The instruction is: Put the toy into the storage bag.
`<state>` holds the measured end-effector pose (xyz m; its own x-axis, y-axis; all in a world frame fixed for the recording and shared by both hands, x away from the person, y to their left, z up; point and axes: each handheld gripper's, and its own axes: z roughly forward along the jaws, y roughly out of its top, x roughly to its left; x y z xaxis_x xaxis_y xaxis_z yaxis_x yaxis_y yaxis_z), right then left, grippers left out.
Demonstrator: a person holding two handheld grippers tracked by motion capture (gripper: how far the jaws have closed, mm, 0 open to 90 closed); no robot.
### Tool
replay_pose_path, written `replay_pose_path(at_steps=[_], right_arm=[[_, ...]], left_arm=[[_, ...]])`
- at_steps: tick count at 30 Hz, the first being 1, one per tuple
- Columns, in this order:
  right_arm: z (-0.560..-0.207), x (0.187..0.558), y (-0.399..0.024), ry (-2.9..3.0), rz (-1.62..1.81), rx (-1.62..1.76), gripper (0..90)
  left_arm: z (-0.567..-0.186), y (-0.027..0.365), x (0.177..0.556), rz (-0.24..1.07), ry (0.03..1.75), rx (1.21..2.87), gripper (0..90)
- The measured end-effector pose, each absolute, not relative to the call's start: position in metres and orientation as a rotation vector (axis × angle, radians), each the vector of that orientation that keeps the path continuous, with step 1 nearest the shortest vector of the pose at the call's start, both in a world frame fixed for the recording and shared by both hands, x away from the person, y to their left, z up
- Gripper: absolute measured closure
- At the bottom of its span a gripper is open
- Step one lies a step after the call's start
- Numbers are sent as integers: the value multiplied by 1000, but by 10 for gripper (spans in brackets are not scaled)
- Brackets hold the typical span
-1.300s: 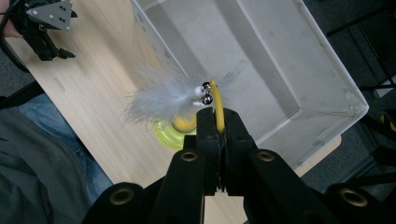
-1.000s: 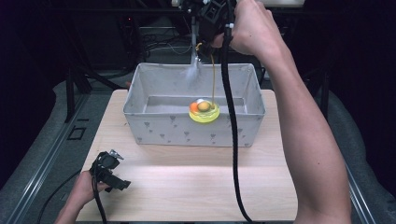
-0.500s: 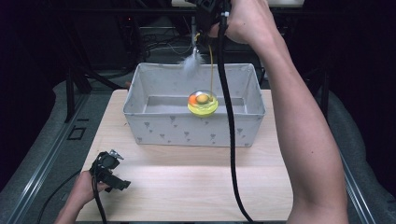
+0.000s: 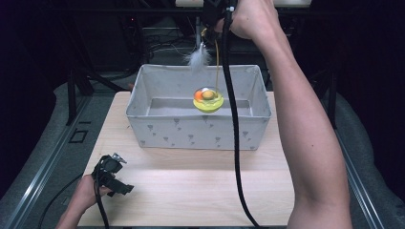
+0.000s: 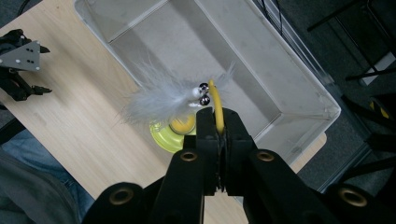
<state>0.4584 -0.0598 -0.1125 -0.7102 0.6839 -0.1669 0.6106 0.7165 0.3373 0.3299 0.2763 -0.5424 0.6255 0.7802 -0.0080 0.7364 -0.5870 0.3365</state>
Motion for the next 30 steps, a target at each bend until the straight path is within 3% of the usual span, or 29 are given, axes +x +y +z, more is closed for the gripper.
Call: replay_pose_path(at_steps=[30], right_arm=[[-146,504,-92,2586,457,1193,880]], left_arm=[[-542,275,329,200,1220,2541,9]])
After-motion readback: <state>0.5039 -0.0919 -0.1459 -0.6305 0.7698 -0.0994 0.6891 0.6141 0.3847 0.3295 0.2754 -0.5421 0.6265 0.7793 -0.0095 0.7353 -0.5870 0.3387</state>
